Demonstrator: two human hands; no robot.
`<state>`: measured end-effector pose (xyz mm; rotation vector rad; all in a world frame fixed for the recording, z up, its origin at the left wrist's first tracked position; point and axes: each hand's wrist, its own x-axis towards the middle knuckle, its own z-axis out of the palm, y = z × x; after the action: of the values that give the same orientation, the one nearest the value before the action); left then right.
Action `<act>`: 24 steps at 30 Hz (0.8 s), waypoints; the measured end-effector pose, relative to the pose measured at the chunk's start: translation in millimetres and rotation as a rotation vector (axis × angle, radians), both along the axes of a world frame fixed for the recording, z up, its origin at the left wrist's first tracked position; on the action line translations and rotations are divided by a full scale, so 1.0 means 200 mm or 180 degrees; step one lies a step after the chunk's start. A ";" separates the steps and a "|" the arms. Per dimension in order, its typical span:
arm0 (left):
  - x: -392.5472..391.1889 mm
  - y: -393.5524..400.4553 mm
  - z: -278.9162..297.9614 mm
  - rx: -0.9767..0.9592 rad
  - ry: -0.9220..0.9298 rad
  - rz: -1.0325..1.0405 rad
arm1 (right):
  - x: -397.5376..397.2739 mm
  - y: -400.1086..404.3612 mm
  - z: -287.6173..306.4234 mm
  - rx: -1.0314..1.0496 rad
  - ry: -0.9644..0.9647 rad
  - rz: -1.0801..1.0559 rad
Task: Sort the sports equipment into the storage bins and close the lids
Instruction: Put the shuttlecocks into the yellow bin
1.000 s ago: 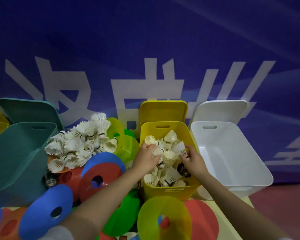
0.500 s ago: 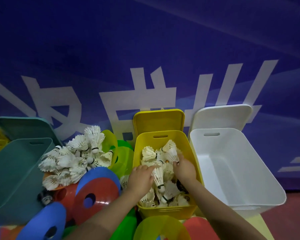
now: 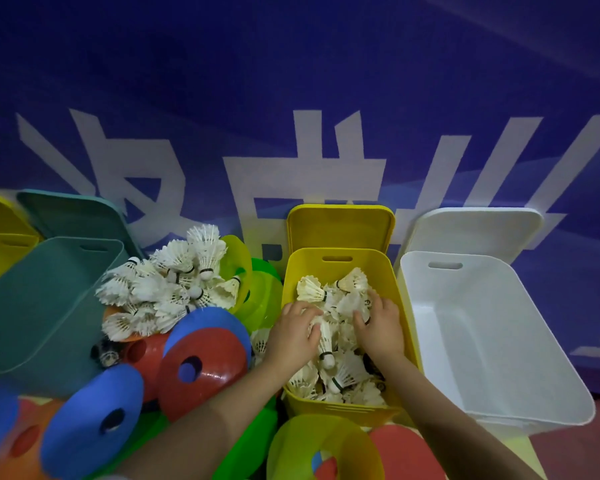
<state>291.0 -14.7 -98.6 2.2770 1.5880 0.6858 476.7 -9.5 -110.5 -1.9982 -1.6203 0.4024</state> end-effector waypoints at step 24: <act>-1.23 0.30 0.17 -0.0224 0.1129 0.0417 | -1.25 0.42 0.42 -0.0336 0.0998 0.0788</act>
<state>45.9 44.5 -63.9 2.3554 1.8971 0.2557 226.3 74.1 -26.6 -1.7049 -1.6726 0.8647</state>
